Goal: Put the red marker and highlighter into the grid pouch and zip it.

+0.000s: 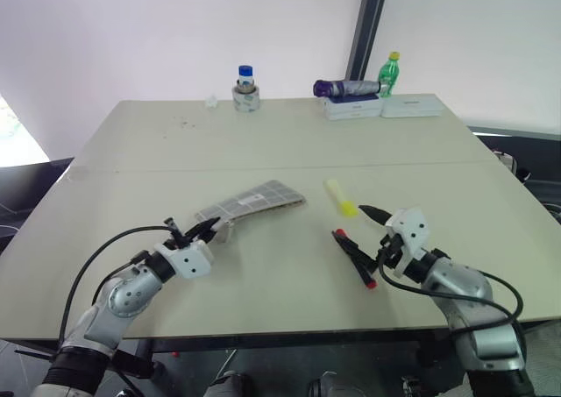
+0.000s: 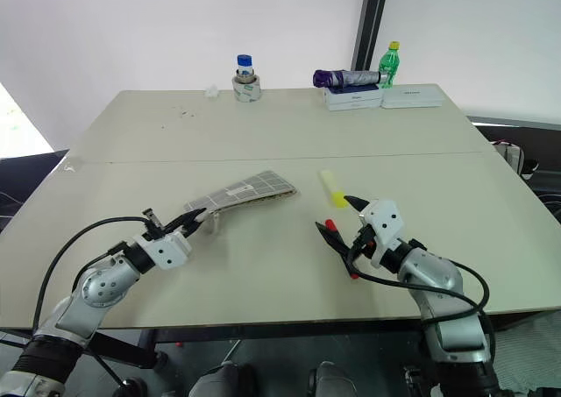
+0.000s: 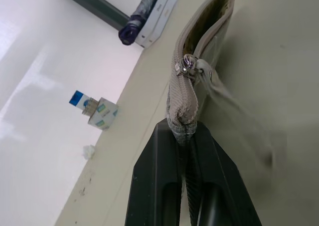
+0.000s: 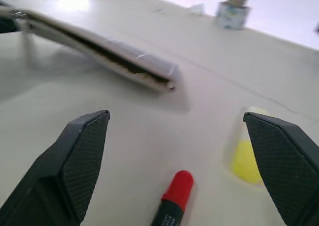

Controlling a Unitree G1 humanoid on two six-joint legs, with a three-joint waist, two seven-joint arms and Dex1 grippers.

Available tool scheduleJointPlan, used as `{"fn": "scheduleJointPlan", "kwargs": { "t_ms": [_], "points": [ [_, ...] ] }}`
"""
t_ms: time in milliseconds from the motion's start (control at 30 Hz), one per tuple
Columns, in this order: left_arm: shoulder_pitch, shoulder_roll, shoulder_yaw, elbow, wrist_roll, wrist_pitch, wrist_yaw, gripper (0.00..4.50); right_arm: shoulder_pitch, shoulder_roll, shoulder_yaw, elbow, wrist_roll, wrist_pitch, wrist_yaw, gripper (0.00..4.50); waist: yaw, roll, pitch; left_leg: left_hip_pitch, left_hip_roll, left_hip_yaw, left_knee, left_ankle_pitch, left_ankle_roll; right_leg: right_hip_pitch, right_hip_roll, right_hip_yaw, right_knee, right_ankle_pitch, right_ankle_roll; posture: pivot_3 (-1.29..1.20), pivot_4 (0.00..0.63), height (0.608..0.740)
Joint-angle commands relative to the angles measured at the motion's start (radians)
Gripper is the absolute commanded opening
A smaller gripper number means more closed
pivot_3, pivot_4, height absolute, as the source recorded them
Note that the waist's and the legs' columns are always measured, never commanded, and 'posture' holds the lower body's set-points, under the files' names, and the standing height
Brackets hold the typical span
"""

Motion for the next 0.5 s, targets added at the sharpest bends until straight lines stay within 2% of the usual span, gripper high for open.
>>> {"fn": "scheduleJointPlan", "kwargs": {
  "t_ms": [33,167,433,500],
  "points": [
    [-0.010,0.004,0.022,0.000,-0.020,-0.025,0.015,0.00,0.041,0.047,0.011,-0.107,-0.038,0.006,-0.113,4.46,0.001,0.000,0.000,0.000,0.000,0.000,0.000,0.000,0.000,0.000,0.000,0.000,0.000,0.000,0.000,0.00,0.150,0.740],
    [-0.019,0.002,0.015,0.008,-0.018,-0.028,0.010,0.00,0.068,0.046,0.039,-0.133,-0.052,0.016,-0.129,4.46,0.003,0.000,0.000,0.000,-0.001,0.000,0.000,0.000,0.000,0.000,0.000,0.000,0.000,0.000,0.000,0.00,0.150,0.740],
    [-0.014,-0.011,0.013,0.005,-0.010,-0.025,0.016,0.00,0.020,0.034,0.031,-0.077,-0.068,0.016,-0.171,4.46,0.003,0.000,0.000,0.000,-0.001,0.000,0.000,0.000,0.000,0.000,0.000,0.000,0.000,0.000,0.000,0.00,0.150,0.740],
    [-0.015,-0.014,0.014,0.005,-0.014,-0.021,0.016,0.00,-0.063,0.024,0.039,-0.018,-0.091,0.066,-0.193,4.46,0.002,0.000,0.000,0.000,-0.001,0.000,0.000,0.000,0.001,0.000,0.000,0.000,0.000,0.000,0.000,0.00,0.150,0.740]
  ]
}}
